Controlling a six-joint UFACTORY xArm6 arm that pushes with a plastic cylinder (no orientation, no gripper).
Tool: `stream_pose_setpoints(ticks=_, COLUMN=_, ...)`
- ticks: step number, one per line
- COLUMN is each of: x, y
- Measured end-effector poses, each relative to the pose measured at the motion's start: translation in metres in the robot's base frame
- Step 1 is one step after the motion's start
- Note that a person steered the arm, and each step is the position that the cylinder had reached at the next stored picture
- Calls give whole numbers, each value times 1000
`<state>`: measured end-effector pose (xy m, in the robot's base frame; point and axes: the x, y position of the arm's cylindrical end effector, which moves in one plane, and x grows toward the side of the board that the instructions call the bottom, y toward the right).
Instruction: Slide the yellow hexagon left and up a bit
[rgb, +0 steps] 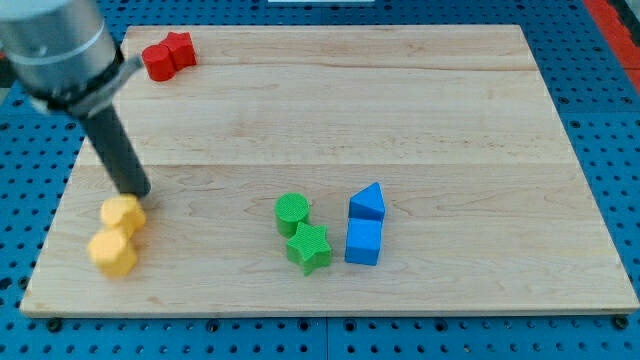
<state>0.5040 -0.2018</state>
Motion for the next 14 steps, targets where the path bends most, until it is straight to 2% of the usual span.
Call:
stream_pose_setpoints(ticks=1, x=-9, y=0)
stream_pose_setpoints(ticks=2, x=23, y=46)
stream_pose_setpoints(ticks=3, x=114, y=100)
stream_pose_setpoints(ticks=4, x=114, y=99)
stream_pose_setpoints(ticks=7, x=115, y=27)
stream_pose_setpoints(ticks=8, x=114, y=23)
stream_pose_setpoints(ticks=10, x=114, y=-32)
stream_pose_setpoints(ticks=11, x=112, y=-37)
stream_pose_setpoints(ticks=12, x=90, y=-29)
stream_pose_setpoints(ticks=13, x=114, y=-39)
stream_pose_setpoints(ticks=14, x=114, y=-56)
